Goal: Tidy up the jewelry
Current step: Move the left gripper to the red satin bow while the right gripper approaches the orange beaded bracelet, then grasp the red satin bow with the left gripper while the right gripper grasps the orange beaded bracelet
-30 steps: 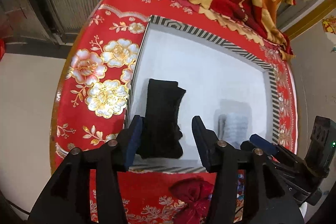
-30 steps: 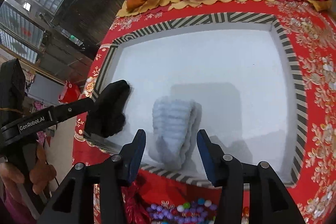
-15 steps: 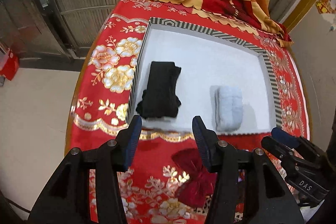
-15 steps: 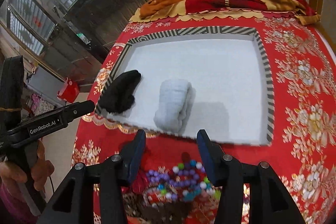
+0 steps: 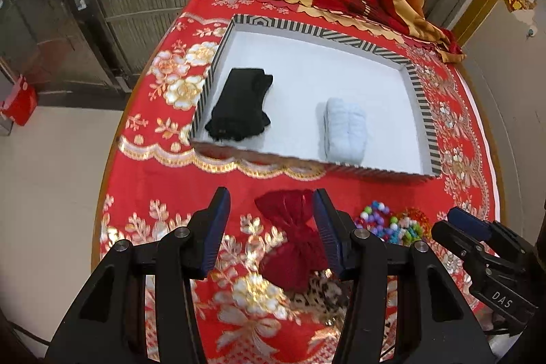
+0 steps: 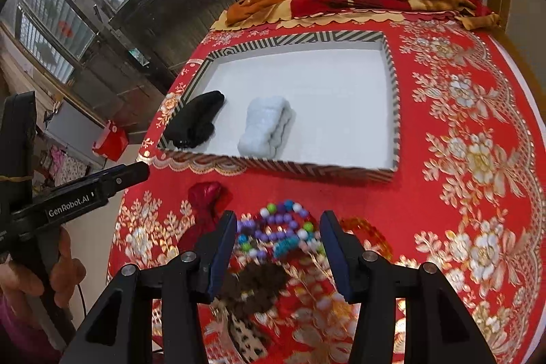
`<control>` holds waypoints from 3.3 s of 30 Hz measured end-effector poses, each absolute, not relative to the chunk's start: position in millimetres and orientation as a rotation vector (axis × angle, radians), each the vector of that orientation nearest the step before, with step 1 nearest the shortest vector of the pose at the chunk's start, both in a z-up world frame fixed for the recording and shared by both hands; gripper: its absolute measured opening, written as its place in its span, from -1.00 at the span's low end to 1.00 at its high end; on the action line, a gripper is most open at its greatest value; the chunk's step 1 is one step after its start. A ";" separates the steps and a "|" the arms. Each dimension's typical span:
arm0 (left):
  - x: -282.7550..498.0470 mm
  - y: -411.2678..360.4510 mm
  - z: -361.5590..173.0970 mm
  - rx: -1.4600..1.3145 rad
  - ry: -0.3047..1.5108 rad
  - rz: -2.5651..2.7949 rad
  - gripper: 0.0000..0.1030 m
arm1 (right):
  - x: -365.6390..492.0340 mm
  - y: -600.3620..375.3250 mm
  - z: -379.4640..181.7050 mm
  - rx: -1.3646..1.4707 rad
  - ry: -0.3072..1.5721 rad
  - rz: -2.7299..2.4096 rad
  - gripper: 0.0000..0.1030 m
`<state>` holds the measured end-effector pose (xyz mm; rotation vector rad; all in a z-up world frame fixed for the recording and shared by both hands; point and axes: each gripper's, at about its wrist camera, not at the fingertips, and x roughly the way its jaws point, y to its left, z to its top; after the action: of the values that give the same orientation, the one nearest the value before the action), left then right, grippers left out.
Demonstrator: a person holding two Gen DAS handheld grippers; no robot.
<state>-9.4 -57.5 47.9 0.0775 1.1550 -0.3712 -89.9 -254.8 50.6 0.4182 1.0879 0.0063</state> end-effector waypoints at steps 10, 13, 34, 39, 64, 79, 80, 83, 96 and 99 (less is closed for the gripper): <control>-38.9 -36.8 37.7 0.004 1.215 -0.336 -0.04 | -128.5 -263.7 39.8 0.419 1.124 0.007 -0.06; -46.4 -31.4 32.3 -0.004 1.230 -0.325 -0.04 | -138.8 -264.1 33.1 0.426 1.136 0.005 -0.06; -58.5 -28.2 11.2 -0.055 1.306 -0.321 -0.04 | -158.0 -291.6 9.4 0.456 1.142 -0.050 -0.06; -54.3 -27.6 7.6 -0.057 1.318 -0.315 -0.03 | -146.7 -302.5 9.7 0.420 1.135 -0.084 -0.15; -5.4 -69.6 -29.4 -0.029 1.397 -0.294 -0.02 | -101.0 -301.7 -20.4 0.268 1.207 -0.100 -0.33; 4.2 -88.5 -44.2 0.055 1.388 -0.300 -0.06 | -95.6 -302.6 -23.6 0.166 1.198 -0.106 -0.83; 4.2 -88.8 -43.9 0.055 1.381 -0.304 -0.14 | -97.4 -305.0 -20.6 0.188 1.187 -0.105 -0.83; 5.8 -90.2 -44.2 0.066 1.370 -0.312 -0.48 | -103.4 -312.2 -5.5 0.235 1.145 -0.104 -0.83; 5.4 -63.3 -7.0 -0.009 1.292 -0.351 -0.72 | -110.1 -306.7 55.1 0.317 1.023 -0.045 -0.83; 4.7 -59.4 5.6 -0.026 1.268 -0.360 -0.72 | -111.2 -305.3 70.0 0.305 0.998 -0.041 -0.83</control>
<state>4.7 -59.4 5.6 -0.0262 1.2677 -0.3598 -111.2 -305.3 70.0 0.3052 0.9984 -0.0408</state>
